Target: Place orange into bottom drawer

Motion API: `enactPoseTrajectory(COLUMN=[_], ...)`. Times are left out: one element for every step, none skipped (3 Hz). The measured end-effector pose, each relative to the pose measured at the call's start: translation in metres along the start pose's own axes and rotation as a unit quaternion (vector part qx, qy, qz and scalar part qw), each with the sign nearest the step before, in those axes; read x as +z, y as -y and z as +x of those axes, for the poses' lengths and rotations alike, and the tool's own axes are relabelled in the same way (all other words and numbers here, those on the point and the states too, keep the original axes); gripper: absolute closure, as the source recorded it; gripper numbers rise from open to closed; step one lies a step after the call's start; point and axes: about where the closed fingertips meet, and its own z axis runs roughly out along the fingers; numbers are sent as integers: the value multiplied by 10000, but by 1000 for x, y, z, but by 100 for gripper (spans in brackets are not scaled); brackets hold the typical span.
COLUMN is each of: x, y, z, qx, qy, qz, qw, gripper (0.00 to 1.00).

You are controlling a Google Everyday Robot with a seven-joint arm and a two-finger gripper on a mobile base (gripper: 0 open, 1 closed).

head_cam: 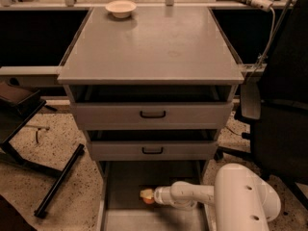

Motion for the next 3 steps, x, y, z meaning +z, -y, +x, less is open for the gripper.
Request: enactPoseTrajectory(x=[0, 0, 0], y=[0, 0, 0], z=[0, 0, 0], qx=[0, 0, 0], qy=[0, 0, -1], qz=[0, 0, 0], qw=[10000, 10000, 10000], gripper=[81, 58, 35])
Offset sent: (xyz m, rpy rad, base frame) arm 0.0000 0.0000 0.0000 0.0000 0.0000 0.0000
